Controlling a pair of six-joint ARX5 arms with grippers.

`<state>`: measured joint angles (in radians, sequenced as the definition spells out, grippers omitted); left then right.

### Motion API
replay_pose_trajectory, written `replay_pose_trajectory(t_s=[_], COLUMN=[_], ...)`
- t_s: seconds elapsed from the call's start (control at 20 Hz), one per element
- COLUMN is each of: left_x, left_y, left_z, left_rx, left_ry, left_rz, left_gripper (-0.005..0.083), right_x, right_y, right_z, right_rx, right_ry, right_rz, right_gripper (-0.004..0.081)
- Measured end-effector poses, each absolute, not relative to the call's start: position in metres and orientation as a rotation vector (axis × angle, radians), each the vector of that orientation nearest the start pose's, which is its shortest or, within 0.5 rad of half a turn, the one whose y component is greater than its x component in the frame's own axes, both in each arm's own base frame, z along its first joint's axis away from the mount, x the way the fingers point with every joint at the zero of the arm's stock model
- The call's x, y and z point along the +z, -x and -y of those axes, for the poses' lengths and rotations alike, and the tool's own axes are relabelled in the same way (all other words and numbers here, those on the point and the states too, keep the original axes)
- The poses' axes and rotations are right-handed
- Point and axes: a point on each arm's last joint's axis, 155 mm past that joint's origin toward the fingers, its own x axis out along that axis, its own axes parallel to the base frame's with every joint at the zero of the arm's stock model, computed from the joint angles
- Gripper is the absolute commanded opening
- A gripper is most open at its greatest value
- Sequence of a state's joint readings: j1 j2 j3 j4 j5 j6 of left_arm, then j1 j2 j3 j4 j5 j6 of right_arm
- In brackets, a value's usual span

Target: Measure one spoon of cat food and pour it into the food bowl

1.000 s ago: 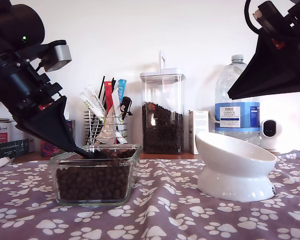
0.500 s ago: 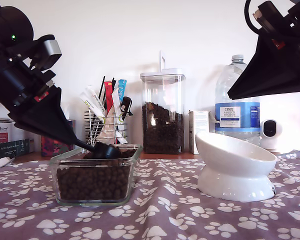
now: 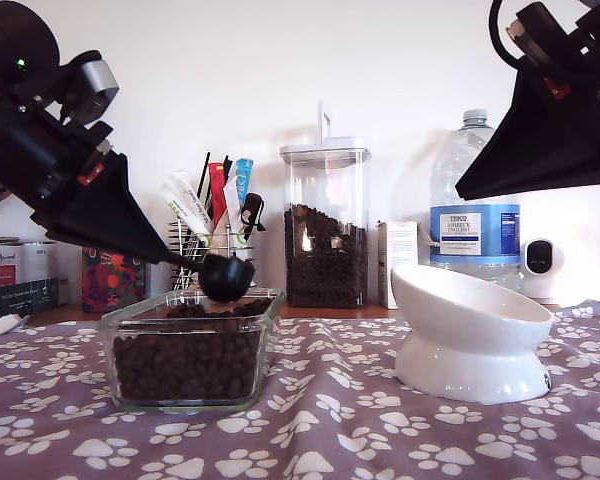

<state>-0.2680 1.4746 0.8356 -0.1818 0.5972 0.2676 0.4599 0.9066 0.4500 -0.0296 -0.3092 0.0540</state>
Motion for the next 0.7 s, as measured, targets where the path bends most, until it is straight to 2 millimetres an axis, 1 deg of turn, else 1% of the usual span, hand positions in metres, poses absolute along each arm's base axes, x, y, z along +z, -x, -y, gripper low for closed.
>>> replay_pose_trajectory(t_s=[0.15, 0.35, 0.45, 0.6, 0.7], left_x=[0.118, 0.130, 0.135, 0.143, 0.147], left_y=[-0.342, -0.344, -0.342, -0.338, -0.333], left_z=[0.201, 0.213, 0.223, 0.239, 0.251], left_rx=[-0.938, -0.966, -0.985, -1.021, -1.051], left_ry=[-0.082, -0.046, -0.038, -0.032, -0.042], left_rz=[-0.665, -0.619, -0.599, -0.563, -0.547], left_gripper=[-0.0019, -0.0019, -0.0019, -0.0019, -0.0019], right_x=[0.143, 0.145, 0.152, 0.161, 0.164], right_y=[-0.260, -0.263, -0.266, -0.266, -0.264], right_z=[-0.191, -0.188, -0.181, -0.160, -0.149], right_rx=[0.740, 0.721, 0.697, 0.624, 0.588], right_ry=[-0.013, -0.010, -0.016, -0.020, -0.025], right_rz=[-0.518, -0.508, -0.486, -0.465, -0.462], right_gripper=[-0.0010, -0.0010, -0.0010, -0.0011, -0.0011])
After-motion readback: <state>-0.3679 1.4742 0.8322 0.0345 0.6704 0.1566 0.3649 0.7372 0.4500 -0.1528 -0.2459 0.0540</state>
